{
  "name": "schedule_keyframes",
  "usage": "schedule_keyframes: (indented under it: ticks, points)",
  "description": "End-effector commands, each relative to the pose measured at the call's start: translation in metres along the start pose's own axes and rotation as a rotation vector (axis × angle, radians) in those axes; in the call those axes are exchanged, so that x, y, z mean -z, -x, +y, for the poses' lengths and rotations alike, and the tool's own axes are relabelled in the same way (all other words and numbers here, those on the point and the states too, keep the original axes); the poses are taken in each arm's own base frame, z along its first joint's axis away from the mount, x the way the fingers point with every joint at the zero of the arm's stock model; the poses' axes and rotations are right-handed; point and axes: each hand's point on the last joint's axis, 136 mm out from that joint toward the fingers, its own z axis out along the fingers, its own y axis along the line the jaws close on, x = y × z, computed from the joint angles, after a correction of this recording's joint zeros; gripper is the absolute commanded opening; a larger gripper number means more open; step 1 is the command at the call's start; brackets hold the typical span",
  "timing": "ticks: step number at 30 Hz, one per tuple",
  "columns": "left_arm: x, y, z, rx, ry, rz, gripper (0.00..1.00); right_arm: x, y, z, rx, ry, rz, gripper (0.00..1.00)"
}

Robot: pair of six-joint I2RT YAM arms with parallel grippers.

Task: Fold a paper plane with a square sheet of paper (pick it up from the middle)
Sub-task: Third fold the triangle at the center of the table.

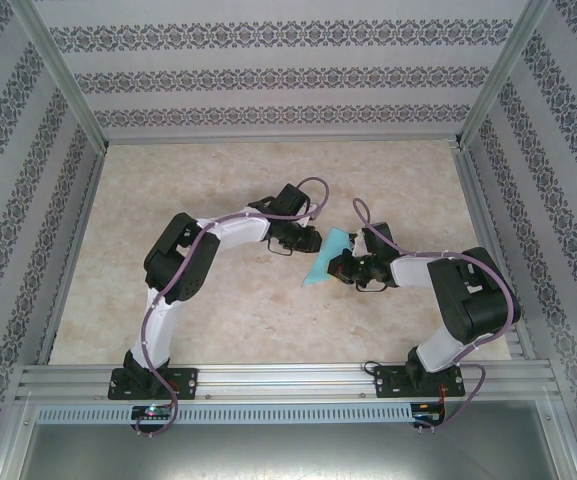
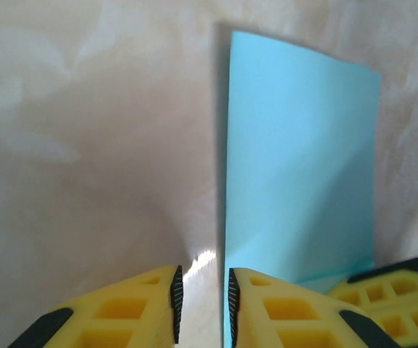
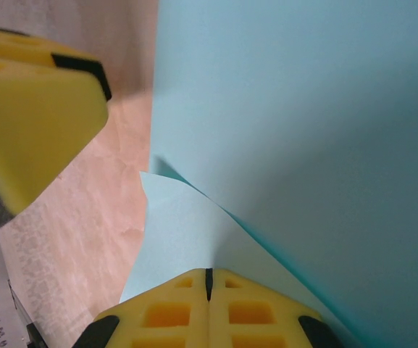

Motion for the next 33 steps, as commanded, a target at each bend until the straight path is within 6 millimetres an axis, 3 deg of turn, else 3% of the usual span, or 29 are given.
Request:
schedule_keyframes:
  ticks: [1,7,11,19,24,28,33]
  points:
    - [0.028,0.002,-0.035,-0.016,-0.101,-0.041,0.27,0.003,-0.012,-0.021,-0.022,-0.096,0.029,0.00]
    - [0.027,-0.044,-0.040,-0.031,-0.112,0.035,0.26,0.007,-0.006,-0.007,-0.015,-0.044,0.016,0.00]
    - [0.021,-0.059,-0.045,-0.049,-0.136,0.063,0.26,0.009,-0.002,0.002,-0.014,-0.007,0.010,0.00]
    - [-0.002,-0.069,-0.038,-0.051,-0.126,0.103,0.24,0.017,0.005,0.013,-0.006,0.020,-0.010,0.03]
    - [-0.007,-0.082,-0.035,-0.044,-0.125,0.131,0.23,0.027,0.010,0.019,-0.002,0.031,-0.032,0.12]
    - [-0.007,-0.088,-0.033,-0.037,-0.120,0.137,0.23,0.043,0.010,0.015,0.004,0.003,-0.060,0.23]
    - [-0.008,-0.089,-0.031,-0.035,-0.114,0.138,0.22,0.063,0.006,-0.006,-0.024,-0.092,-0.076,0.33]
